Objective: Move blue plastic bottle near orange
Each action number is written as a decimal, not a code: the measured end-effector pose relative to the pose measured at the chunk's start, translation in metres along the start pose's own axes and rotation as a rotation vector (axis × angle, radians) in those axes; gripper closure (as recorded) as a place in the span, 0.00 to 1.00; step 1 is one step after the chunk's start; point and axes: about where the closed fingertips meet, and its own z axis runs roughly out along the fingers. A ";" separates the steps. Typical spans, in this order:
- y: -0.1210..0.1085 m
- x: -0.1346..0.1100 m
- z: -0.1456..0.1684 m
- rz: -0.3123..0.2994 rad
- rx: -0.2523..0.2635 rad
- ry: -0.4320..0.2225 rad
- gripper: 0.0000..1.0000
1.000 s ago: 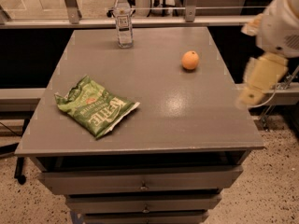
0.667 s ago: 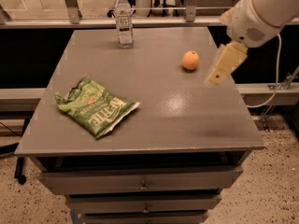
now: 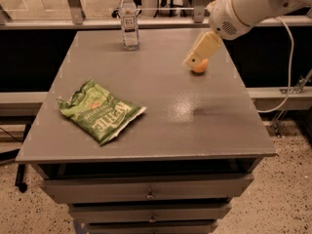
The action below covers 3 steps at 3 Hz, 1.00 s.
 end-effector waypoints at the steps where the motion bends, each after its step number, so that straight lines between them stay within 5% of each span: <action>1: 0.001 -0.001 -0.002 -0.002 0.000 0.001 0.00; 3: -0.004 -0.011 0.030 0.077 0.027 -0.059 0.00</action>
Offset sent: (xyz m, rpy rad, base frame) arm 0.0107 0.0034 -0.0026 0.0732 -0.0246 -0.0692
